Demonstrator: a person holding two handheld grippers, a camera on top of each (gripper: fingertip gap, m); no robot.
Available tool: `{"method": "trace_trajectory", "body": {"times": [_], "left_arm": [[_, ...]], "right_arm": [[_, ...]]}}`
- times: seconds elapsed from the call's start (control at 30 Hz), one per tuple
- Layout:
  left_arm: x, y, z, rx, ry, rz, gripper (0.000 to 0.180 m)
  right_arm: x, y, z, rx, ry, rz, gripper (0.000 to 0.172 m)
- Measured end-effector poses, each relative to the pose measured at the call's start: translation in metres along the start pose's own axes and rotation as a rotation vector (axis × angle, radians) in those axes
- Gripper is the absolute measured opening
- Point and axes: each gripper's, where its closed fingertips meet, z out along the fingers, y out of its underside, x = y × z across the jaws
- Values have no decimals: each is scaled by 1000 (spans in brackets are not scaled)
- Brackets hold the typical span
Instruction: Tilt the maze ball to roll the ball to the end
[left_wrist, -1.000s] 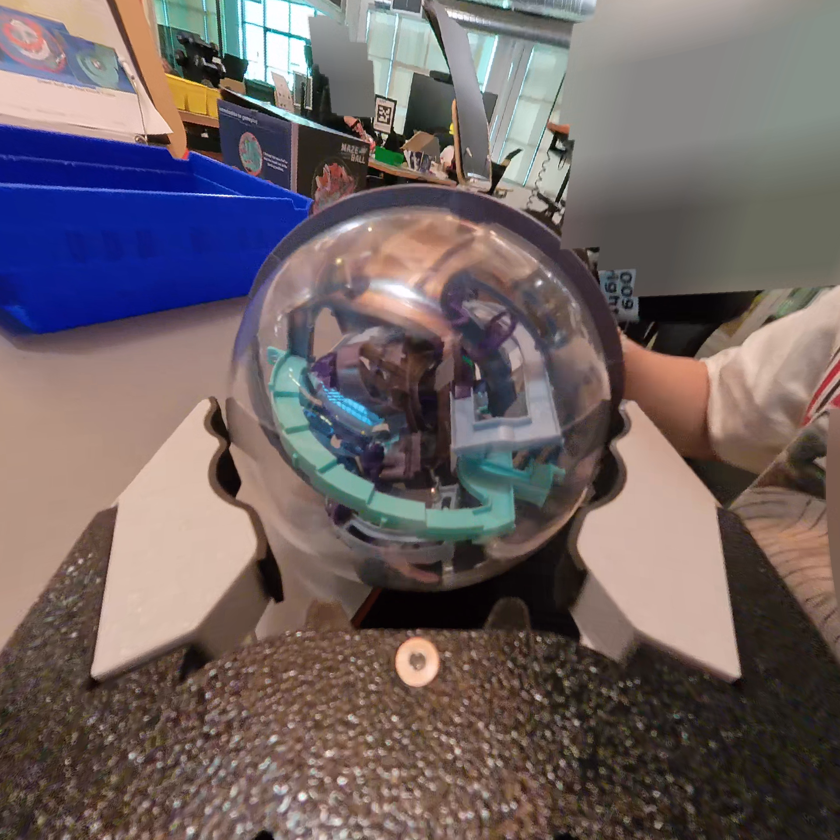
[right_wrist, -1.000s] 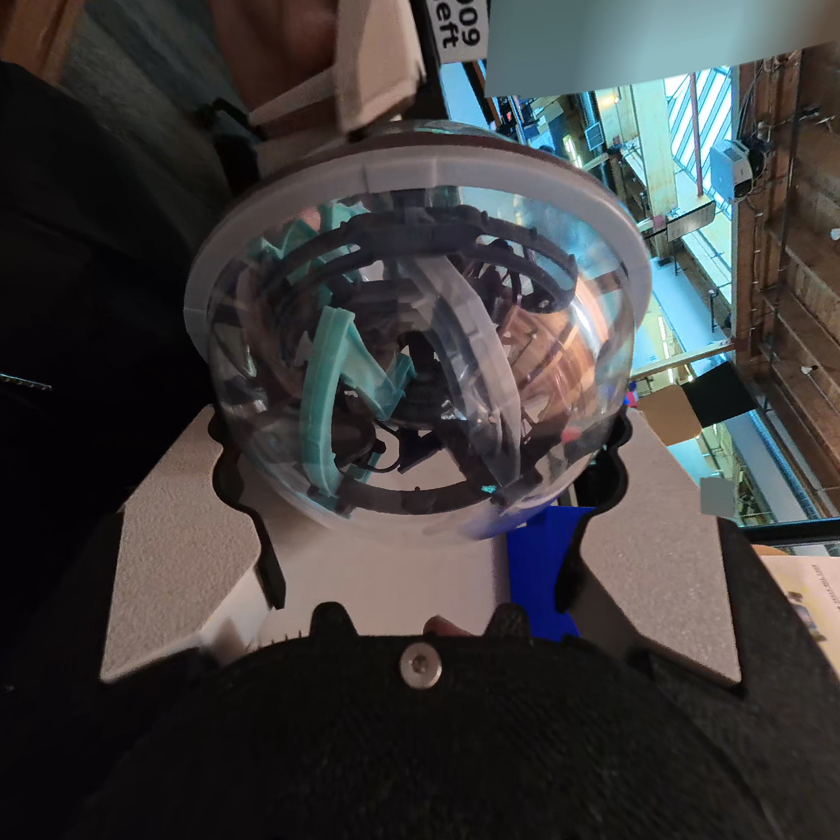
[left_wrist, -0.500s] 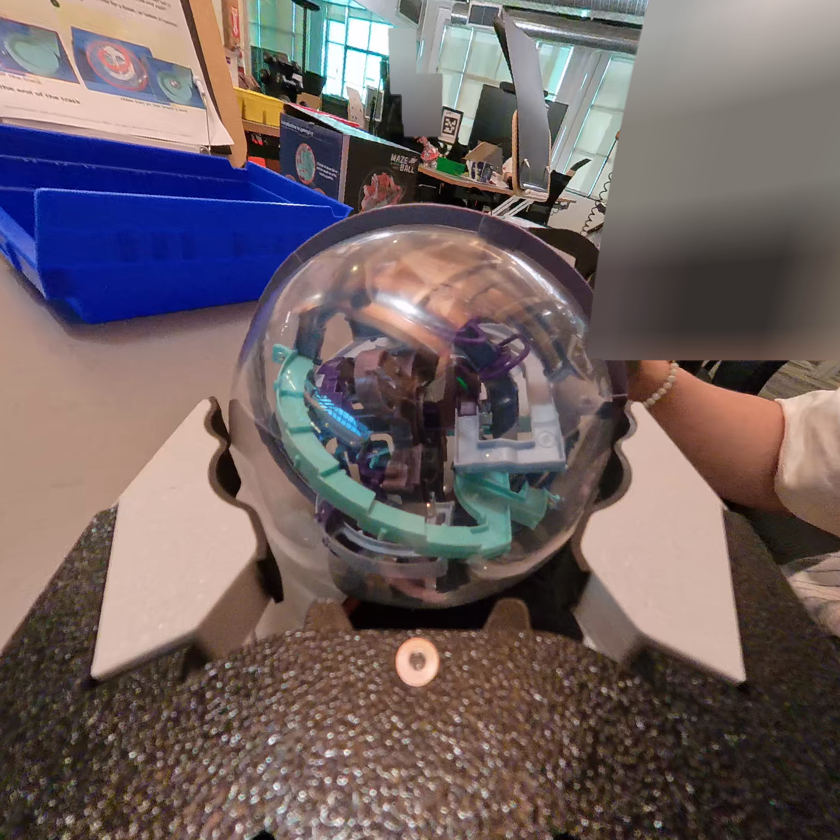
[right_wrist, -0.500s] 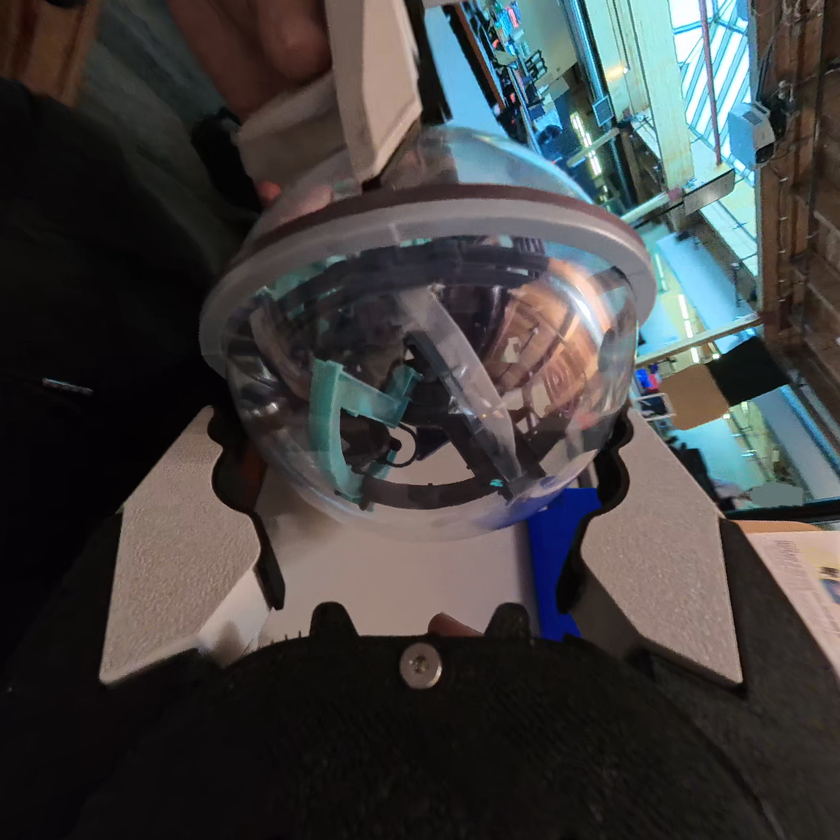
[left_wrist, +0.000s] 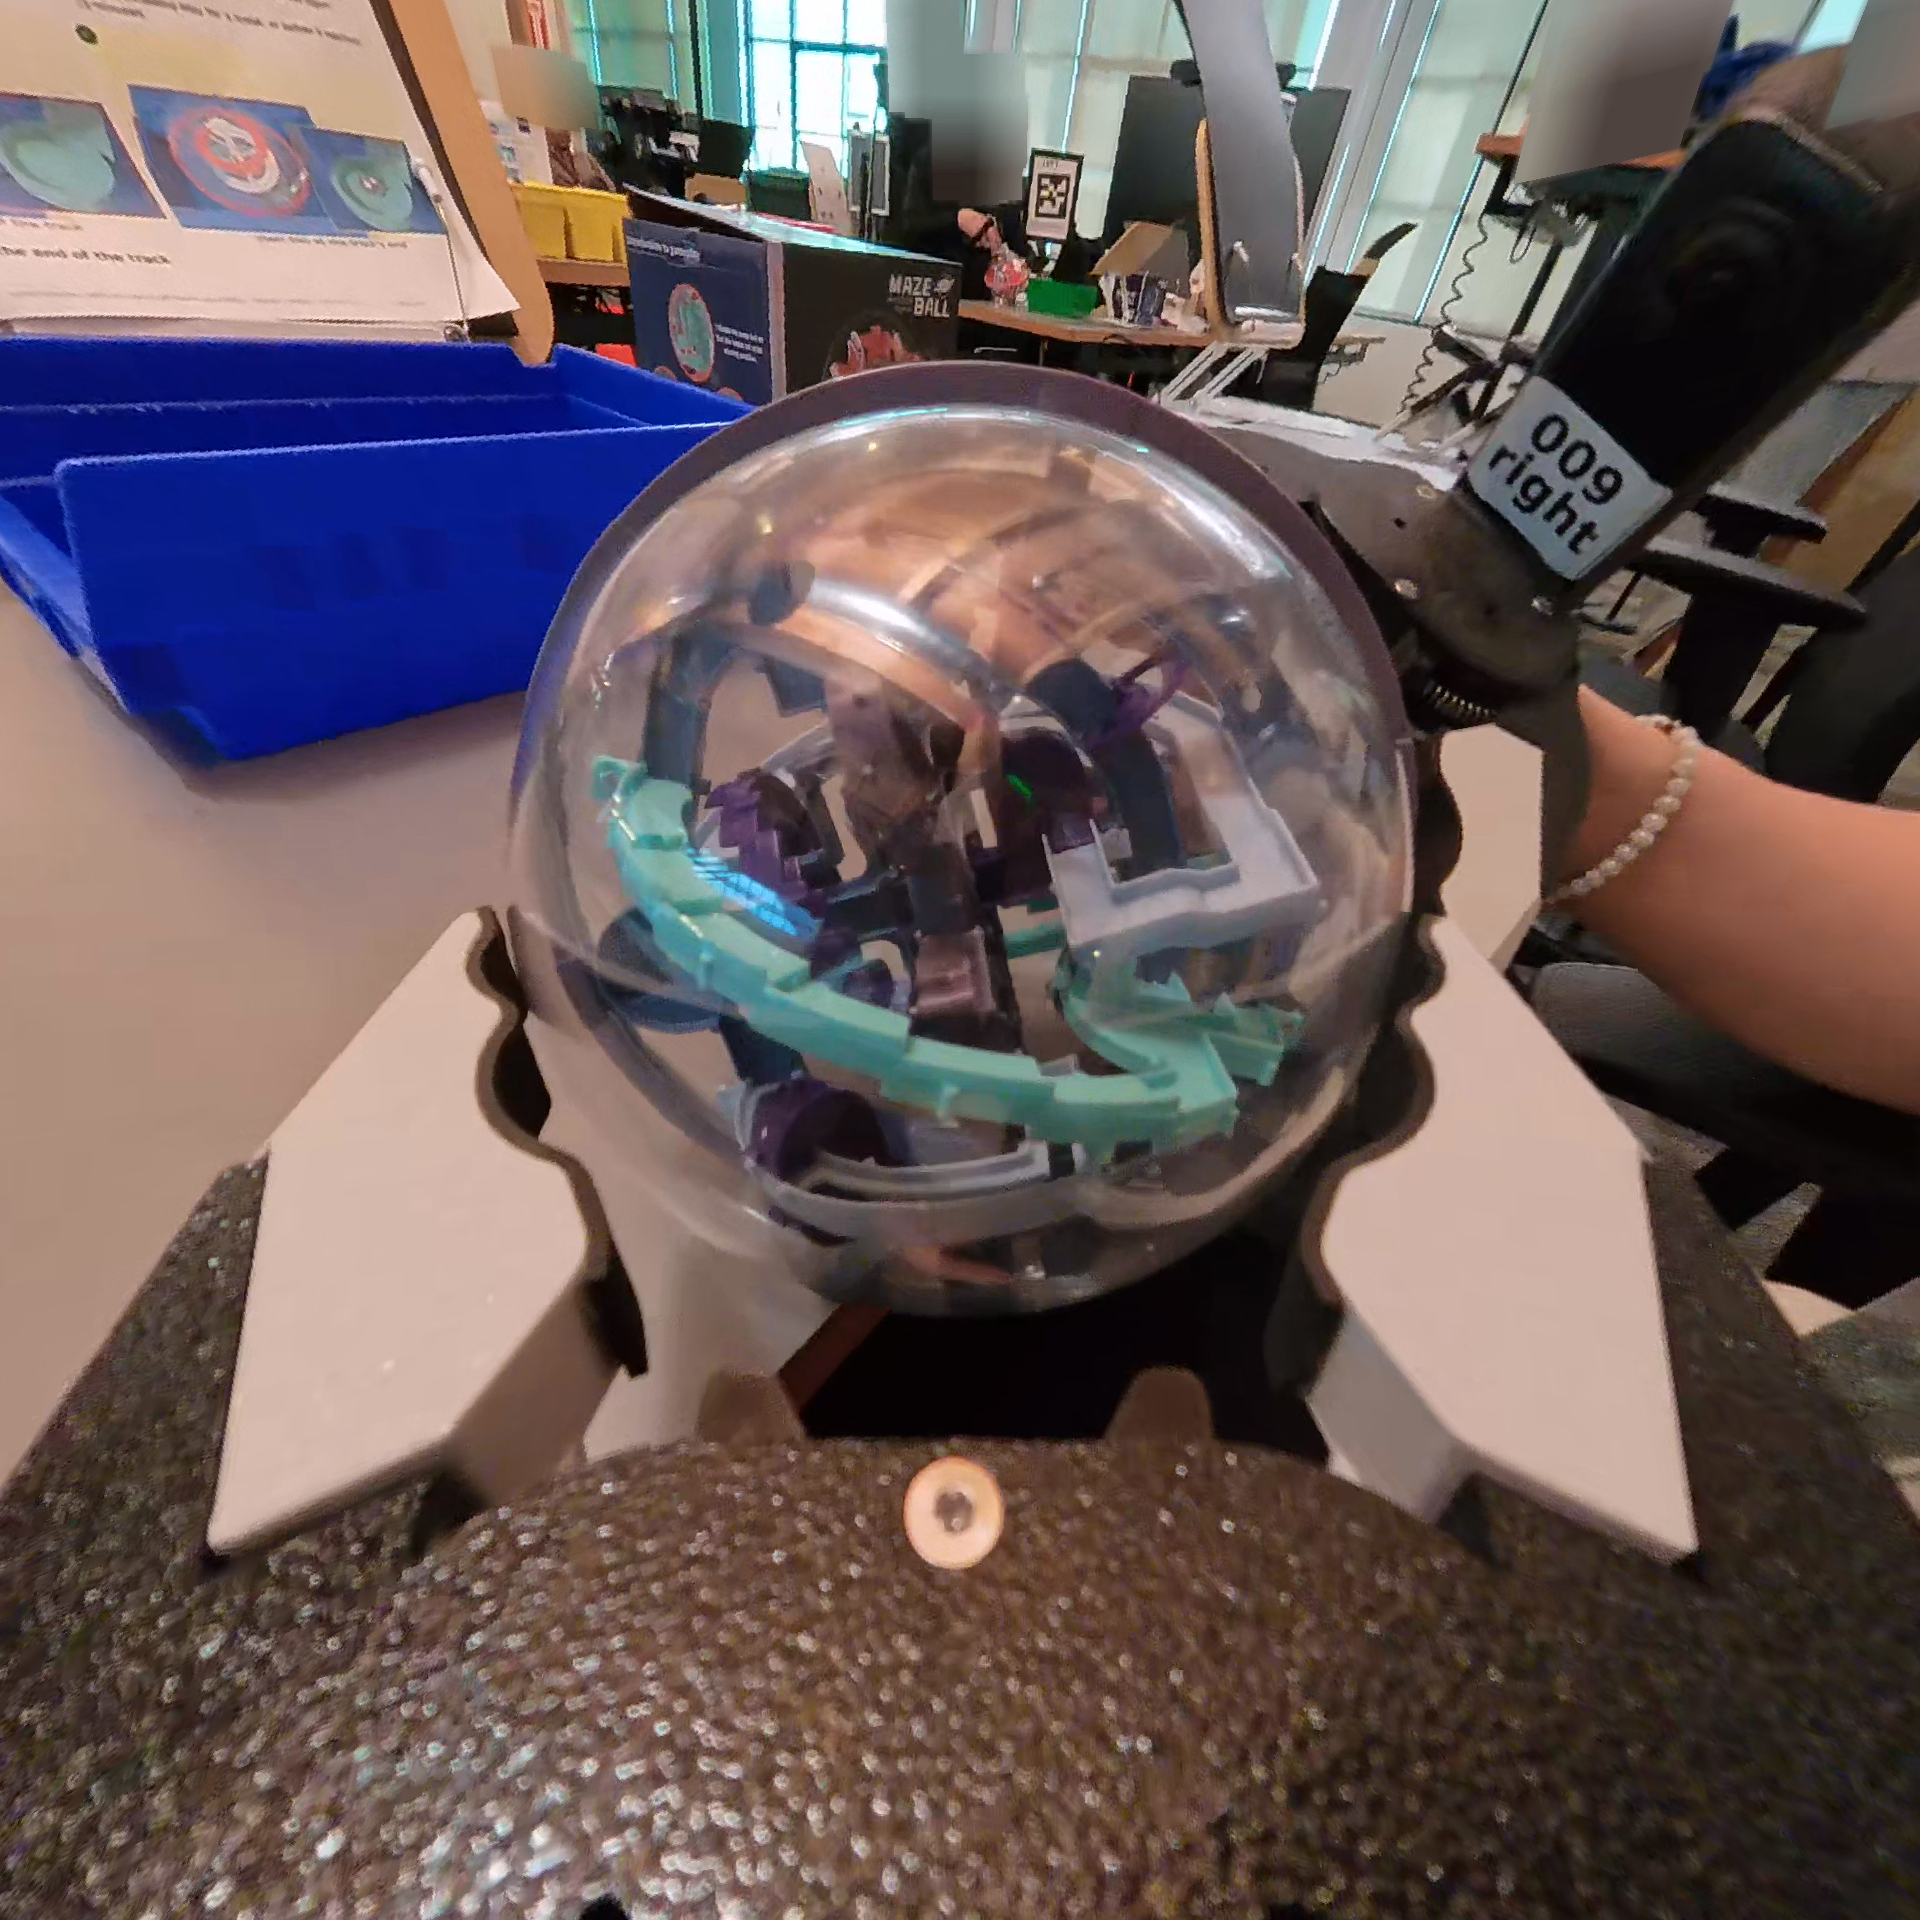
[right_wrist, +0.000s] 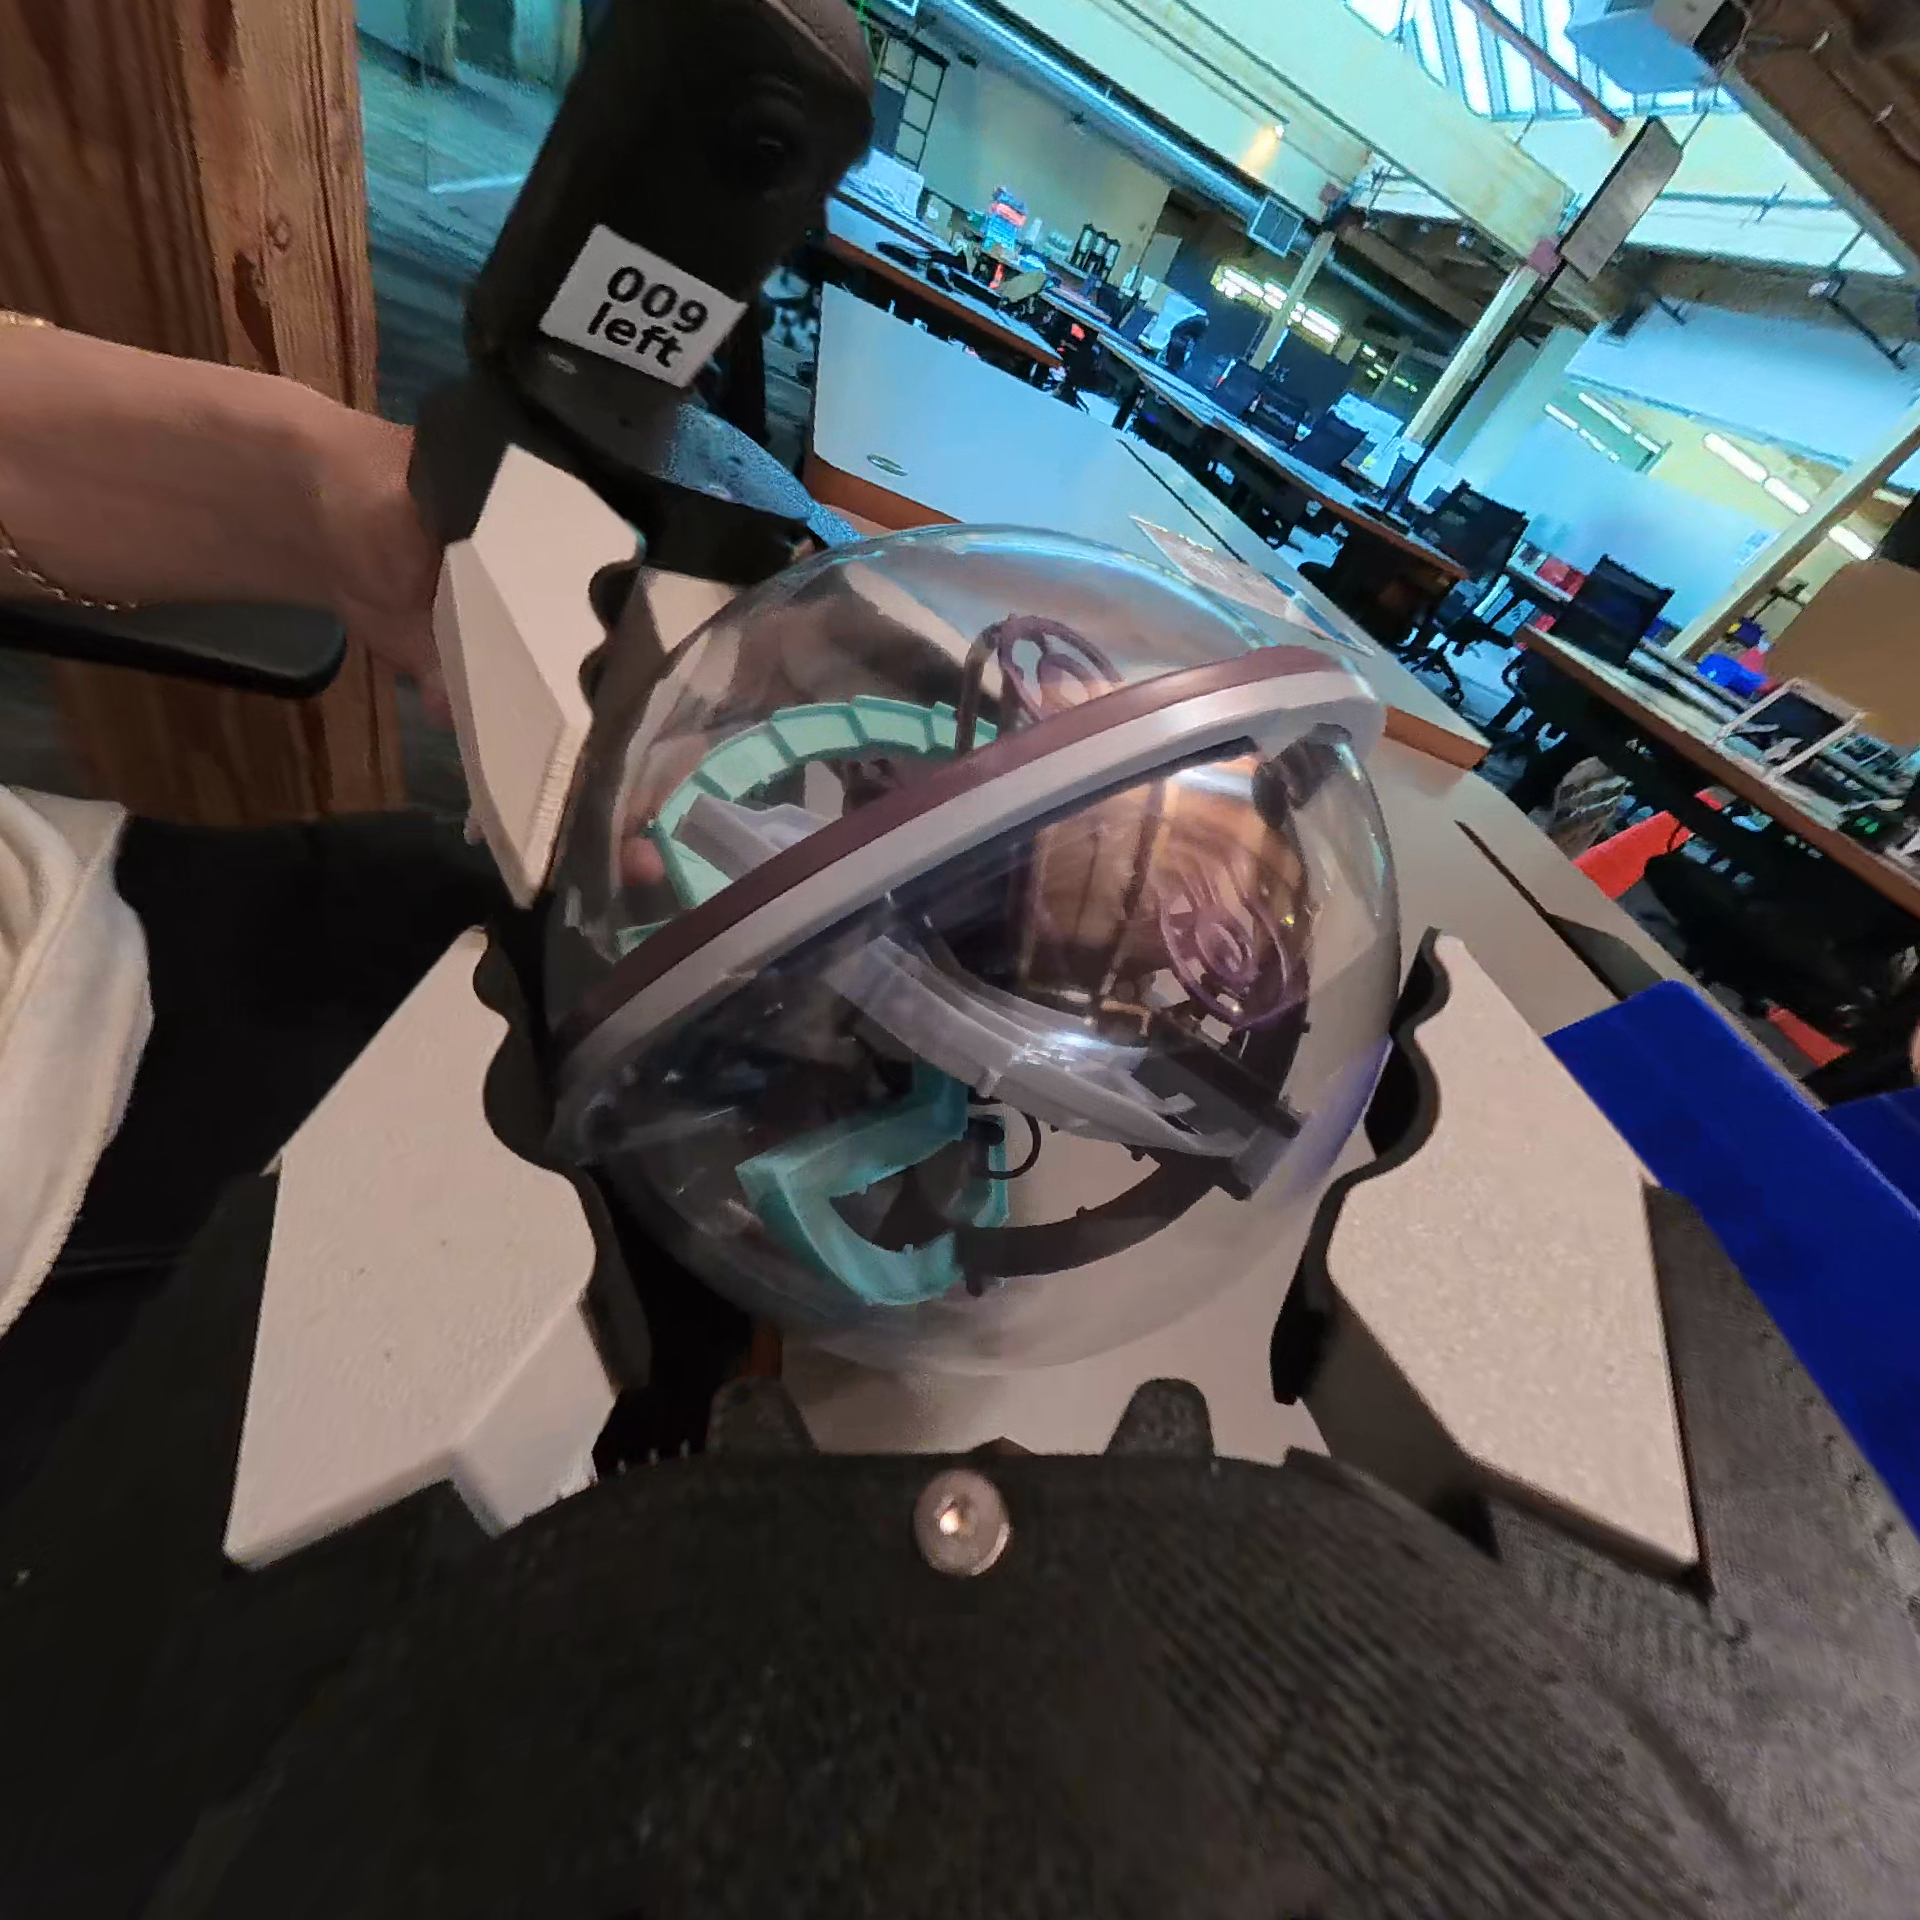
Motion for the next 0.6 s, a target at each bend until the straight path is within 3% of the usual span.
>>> {"method": "trace_trajectory", "body": {"times": [0.3,0.6], "left_arm": [[2,8,-3,14,75,-6,157],[0,9,-2,39,40,54,156]], "right_arm": [[-7,-6,2,14,48,-181,158],[-5,0,1,-23,62,-296,158]]}}
